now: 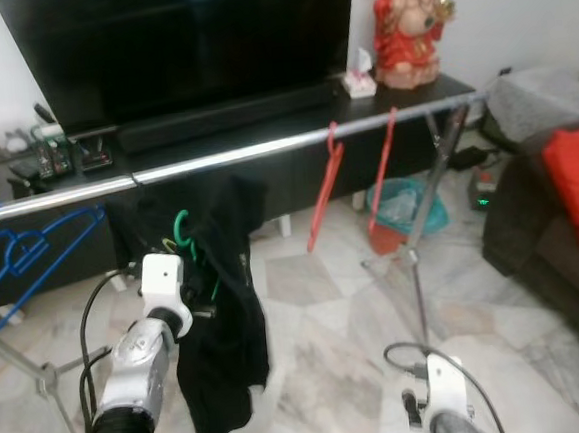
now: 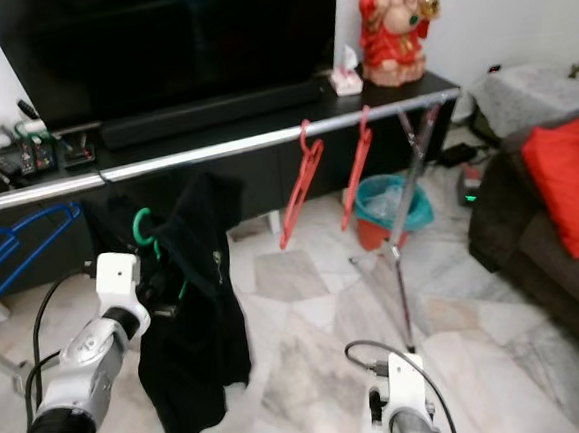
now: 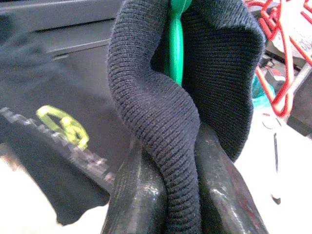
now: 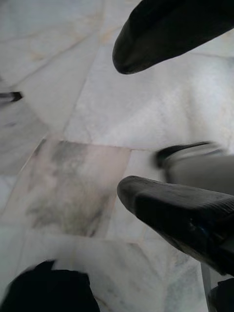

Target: Hang hanger

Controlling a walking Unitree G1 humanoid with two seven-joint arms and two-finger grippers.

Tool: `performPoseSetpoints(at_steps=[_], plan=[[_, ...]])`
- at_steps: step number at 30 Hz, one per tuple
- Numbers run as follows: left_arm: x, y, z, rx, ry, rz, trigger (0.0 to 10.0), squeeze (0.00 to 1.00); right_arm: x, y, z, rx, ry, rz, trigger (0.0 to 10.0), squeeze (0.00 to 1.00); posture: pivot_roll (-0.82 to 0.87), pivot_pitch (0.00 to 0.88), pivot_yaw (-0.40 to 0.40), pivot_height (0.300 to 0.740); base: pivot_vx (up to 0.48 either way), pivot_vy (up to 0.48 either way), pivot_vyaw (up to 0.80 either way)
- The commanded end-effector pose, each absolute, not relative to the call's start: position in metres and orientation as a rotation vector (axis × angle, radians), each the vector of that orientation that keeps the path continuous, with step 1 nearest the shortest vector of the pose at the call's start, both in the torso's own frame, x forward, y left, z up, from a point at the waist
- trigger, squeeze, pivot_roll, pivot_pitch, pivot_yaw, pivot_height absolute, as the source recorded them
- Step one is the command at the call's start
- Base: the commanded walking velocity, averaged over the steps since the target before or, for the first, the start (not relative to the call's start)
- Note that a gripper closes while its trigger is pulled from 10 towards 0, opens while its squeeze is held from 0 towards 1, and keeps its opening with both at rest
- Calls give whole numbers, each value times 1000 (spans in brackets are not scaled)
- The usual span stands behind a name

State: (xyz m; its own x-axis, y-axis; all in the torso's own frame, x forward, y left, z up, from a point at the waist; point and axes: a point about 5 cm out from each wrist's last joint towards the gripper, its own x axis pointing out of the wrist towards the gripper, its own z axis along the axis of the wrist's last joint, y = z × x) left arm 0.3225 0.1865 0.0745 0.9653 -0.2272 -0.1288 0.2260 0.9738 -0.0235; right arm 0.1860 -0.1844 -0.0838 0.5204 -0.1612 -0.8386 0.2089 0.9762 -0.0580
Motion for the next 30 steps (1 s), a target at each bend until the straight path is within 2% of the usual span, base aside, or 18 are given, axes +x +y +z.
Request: performPoseSetpoints(at_steps=[1,3,13,15,26,30], plan=[[329,178,87,0,76,-263,10000,0,185,-191,-84,46,1000,-232,10000,0,-209,0,18,740,480,0,0],[329,177,89,-9,66,-272,10000,0,182,-191,-85,44,1009,-222,10000,0,-209,0,18,740,371,0,0],[328,173,89,-20,67,-315,10000,0,179,-205,-85,44,1031,-224,10000,0,-203,0,18,740,0,0,0],[327,166,88,-28,83,-377,10000,0,179,-207,-85,52,1036,-224,10000,0,-203,0,19,740,0,0,0],[334,152,91,5,111,-433,10000,0,172,-200,-89,57,1062,-208,10000,0,-204,0,16,740,0,0,0],[340,143,93,69,121,-463,10000,0,173,-197,-89,56,1061,-202,10000,0,-204,0,14,740,0,0,0]])
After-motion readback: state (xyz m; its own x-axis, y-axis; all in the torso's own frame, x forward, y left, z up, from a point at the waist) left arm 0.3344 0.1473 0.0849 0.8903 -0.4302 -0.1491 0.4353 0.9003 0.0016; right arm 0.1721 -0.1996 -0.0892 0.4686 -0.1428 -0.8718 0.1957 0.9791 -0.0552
